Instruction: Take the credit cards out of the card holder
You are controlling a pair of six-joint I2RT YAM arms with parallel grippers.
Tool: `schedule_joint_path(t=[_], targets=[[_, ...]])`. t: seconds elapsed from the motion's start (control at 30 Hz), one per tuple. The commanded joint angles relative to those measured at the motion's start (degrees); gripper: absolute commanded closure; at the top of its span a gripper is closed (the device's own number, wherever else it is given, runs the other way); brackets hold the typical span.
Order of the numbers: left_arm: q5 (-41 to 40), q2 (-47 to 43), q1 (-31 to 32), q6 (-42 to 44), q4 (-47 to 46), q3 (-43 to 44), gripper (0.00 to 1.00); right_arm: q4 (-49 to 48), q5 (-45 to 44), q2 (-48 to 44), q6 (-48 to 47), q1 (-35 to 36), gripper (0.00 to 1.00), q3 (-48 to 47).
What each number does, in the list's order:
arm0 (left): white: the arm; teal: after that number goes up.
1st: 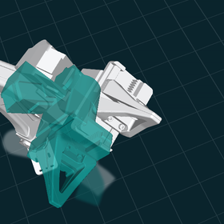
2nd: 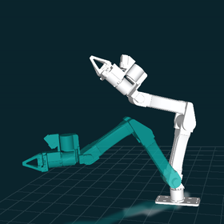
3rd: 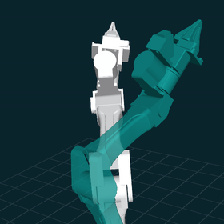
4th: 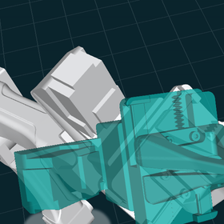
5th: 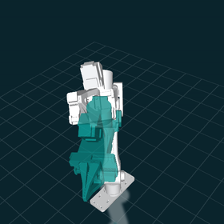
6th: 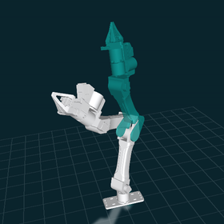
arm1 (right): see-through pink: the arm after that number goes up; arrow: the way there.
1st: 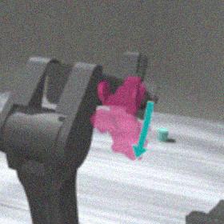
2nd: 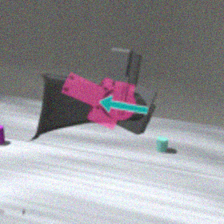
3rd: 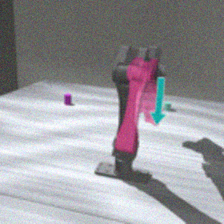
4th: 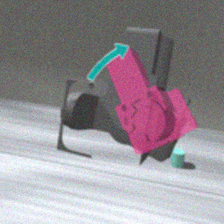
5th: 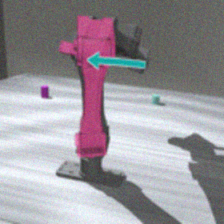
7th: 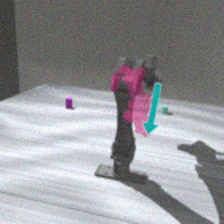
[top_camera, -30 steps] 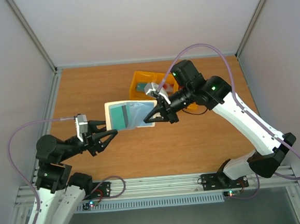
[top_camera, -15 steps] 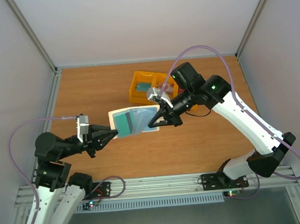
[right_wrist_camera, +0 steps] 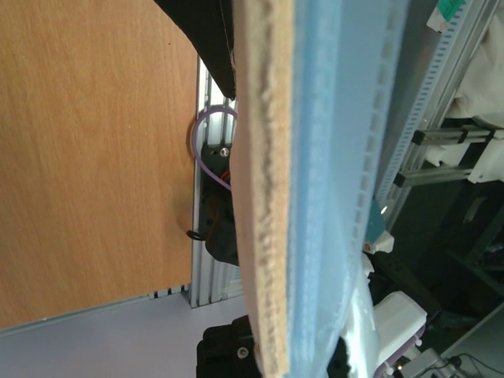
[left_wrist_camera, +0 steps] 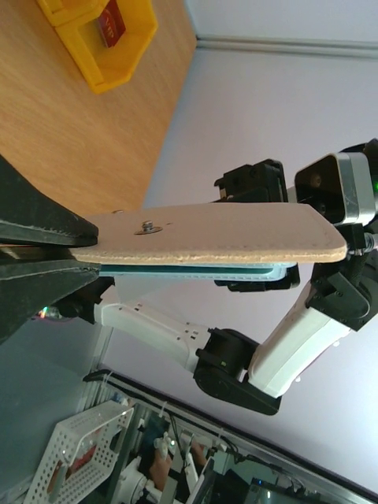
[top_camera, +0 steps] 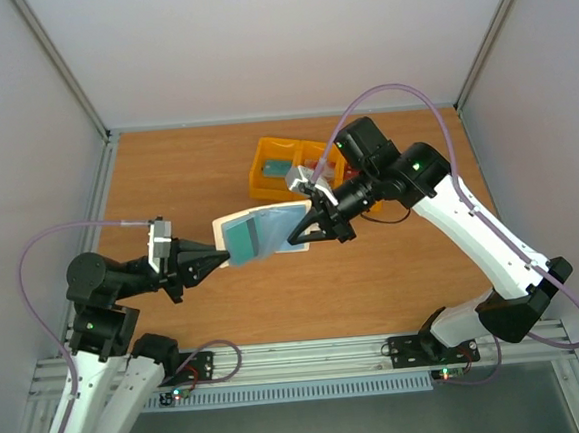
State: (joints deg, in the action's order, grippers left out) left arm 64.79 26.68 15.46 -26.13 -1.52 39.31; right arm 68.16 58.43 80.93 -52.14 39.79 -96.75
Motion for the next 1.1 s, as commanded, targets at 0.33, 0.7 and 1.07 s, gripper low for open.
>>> schedule_joint_path(t=[0.33, 0.7, 1.07], targets=[[-7.2, -0.4, 0.3, 5.4, -1.8, -1.8, 0.93, -6.0, 4.3, 1.3, 4.5, 2.7, 0.99, -1.5], [-8.1, 1.0, 3.3, 0.4, -7.3, -4.3, 0.73, -6.8, 5.1, 2.9, 4.3, 4.6, 0.99, -2.1], [-10.3, 0.1, 4.7, 1.6, -0.8, -4.0, 0.99, -18.3, -3.3, 5.9, 10.3, 4.8, 0.99, 0.6]])
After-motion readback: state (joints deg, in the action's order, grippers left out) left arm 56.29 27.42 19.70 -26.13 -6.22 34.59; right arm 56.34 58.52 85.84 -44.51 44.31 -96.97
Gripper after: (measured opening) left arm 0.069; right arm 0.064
